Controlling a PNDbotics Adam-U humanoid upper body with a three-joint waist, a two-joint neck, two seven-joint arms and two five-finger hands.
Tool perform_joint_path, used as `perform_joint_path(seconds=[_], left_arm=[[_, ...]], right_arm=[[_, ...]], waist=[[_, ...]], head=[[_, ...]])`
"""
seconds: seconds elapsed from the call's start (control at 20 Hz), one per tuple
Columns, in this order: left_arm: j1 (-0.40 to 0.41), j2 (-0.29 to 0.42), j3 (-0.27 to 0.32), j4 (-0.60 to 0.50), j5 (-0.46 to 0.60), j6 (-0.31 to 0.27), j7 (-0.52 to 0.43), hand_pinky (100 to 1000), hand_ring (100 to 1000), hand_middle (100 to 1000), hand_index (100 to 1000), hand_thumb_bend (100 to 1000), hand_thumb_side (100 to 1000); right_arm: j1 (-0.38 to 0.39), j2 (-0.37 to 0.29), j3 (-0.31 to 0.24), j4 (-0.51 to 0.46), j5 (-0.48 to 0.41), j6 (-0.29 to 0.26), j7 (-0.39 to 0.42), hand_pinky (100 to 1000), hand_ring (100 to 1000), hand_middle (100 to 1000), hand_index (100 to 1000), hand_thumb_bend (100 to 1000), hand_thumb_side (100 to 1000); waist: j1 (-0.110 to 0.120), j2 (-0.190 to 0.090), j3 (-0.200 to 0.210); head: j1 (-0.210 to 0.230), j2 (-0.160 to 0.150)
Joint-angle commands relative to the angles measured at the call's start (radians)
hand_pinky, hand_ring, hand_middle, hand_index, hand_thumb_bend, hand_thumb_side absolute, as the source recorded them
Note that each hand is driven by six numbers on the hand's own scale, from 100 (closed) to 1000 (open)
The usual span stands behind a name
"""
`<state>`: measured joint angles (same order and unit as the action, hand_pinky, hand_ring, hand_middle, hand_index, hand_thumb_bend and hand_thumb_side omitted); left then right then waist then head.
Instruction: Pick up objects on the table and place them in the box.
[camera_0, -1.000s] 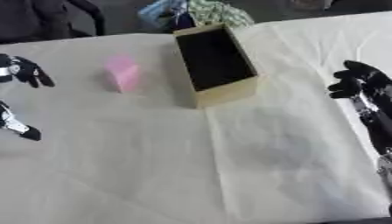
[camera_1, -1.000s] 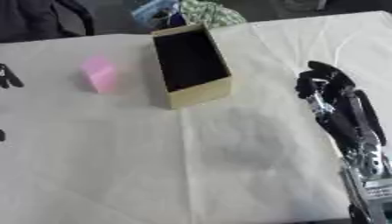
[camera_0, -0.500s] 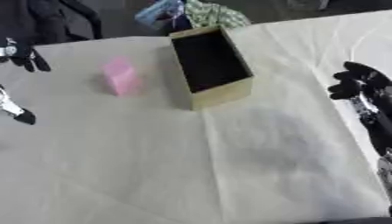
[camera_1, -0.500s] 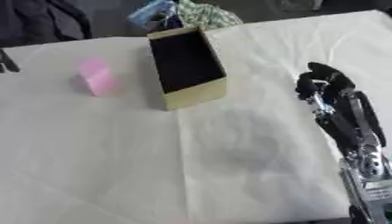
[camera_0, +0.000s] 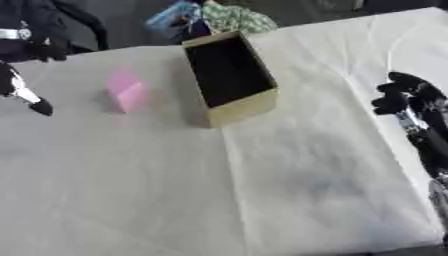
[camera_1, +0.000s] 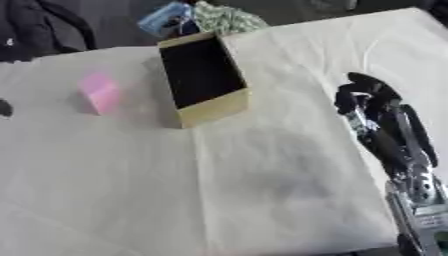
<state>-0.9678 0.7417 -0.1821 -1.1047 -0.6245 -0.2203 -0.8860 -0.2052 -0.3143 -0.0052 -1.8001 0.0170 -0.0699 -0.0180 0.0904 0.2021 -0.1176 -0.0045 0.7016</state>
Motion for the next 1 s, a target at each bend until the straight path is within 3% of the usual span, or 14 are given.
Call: perform_joint_path(seconds=[0.05, 0.45, 1.0], left_arm=[[-0.057, -0.023, 0.001, 0.07, -0.051, -0.035, -0.021, 832, 774, 756, 824, 866, 425], [-0.113, -0.113, 0.047, 0.225, -0.174, -0.039, -0.008, 829, 772, 752, 826, 862, 425], [-0.122, -0.144, 0.11, 0.326, -0.289, 0.014, 0.093, 818, 756, 734, 836, 849, 429]], right_arm=[[-0.007, -0.024, 0.002, -0.008, 0.002, -0.001, 0.002, 646, 649, 688, 852, 486, 652], [-0.011, -0.024, 0.005, -0.009, 0.002, -0.001, 0.005, 646, 649, 687, 852, 486, 653], [-0.02, -0.025, 0.008, -0.01, 0.001, -0.001, 0.01, 646, 649, 686, 852, 482, 657]], waist=[[-0.001, -0.02, -0.006], [0.003, -0.019, -0.038], [0.01, -0.009, -0.072]], head=[[-0.003, -0.006], [0.001, -0.013], [0.008, -0.021]])
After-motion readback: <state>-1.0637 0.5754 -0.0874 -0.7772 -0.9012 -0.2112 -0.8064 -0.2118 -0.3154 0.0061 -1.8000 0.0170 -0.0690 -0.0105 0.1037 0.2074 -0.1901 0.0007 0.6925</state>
